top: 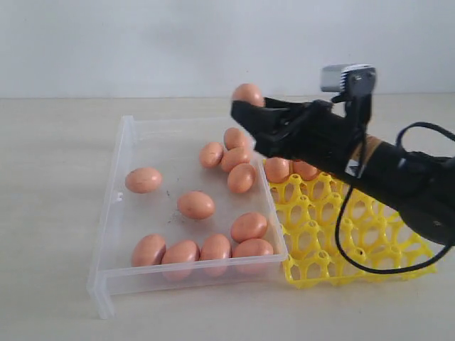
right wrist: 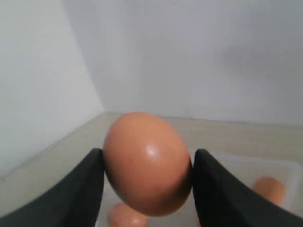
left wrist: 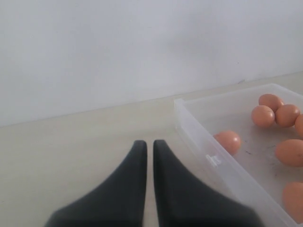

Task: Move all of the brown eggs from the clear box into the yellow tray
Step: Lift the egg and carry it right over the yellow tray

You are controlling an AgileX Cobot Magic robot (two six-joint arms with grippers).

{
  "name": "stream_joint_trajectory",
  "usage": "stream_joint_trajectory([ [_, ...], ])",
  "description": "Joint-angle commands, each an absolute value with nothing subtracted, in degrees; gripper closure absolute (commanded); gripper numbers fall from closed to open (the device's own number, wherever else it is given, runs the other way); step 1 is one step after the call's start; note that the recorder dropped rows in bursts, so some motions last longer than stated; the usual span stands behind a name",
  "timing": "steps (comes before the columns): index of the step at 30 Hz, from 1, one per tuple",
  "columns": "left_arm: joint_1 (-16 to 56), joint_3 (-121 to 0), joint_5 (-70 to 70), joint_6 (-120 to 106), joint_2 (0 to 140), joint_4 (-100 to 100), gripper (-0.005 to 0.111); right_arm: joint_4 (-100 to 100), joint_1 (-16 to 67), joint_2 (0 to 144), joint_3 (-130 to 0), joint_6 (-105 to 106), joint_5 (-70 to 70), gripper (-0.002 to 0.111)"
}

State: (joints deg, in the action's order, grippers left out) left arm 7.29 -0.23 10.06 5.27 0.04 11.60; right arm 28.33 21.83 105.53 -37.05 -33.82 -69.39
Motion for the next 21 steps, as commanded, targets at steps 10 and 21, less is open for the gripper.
stream_joint_trajectory([
  [10, 7.6, 0.0, 9.9, 5.6, 0.0, 11.5, 0.103, 48.5, 7.2, 104.5, -32.5, -50.0, -66.3, 0.109],
  [21, 7.6, 0.0, 9.9, 5.6, 0.0, 11.5, 0.103, 58.6, 5.7, 105.1, -32.6, -50.4, -60.1, 0.109],
])
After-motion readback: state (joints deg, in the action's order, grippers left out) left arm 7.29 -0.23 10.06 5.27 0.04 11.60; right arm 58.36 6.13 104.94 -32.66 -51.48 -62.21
